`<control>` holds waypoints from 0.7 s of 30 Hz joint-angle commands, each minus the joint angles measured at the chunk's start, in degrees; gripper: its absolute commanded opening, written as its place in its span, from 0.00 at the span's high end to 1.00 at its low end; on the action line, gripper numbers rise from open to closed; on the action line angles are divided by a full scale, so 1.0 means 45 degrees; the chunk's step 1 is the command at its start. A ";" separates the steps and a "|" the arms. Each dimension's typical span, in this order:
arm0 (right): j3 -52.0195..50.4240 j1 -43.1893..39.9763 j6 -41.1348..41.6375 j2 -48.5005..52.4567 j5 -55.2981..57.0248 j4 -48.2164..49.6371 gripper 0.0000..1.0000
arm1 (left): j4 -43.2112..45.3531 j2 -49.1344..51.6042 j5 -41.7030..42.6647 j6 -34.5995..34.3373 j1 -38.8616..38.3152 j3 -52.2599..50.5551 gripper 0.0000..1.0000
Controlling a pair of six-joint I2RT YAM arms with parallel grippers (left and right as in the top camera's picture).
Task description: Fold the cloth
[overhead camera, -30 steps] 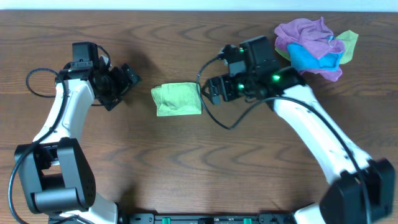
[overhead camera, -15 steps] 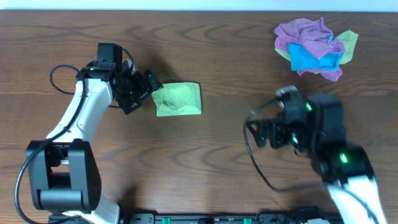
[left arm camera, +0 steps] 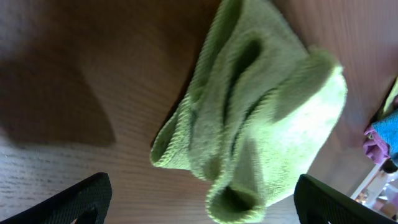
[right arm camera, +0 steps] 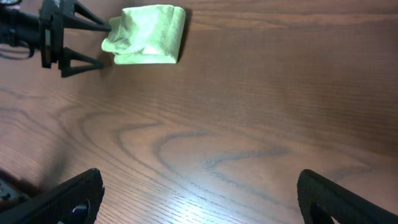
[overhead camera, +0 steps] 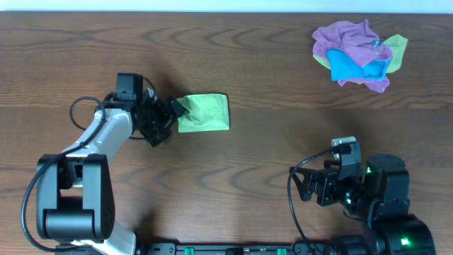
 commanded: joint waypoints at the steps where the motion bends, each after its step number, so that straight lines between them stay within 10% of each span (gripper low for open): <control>1: -0.0083 -0.0092 0.0510 -0.0063 -0.0155 0.0000 0.01 | 0.0554 -0.0141 0.0253 -0.0840 -0.0214 -0.0471 0.05; 21: -0.0083 -0.0092 0.0495 -0.0063 -0.0141 -0.0015 0.01 | 0.4269 0.0058 -0.1486 -0.2764 -0.1632 -0.1695 0.07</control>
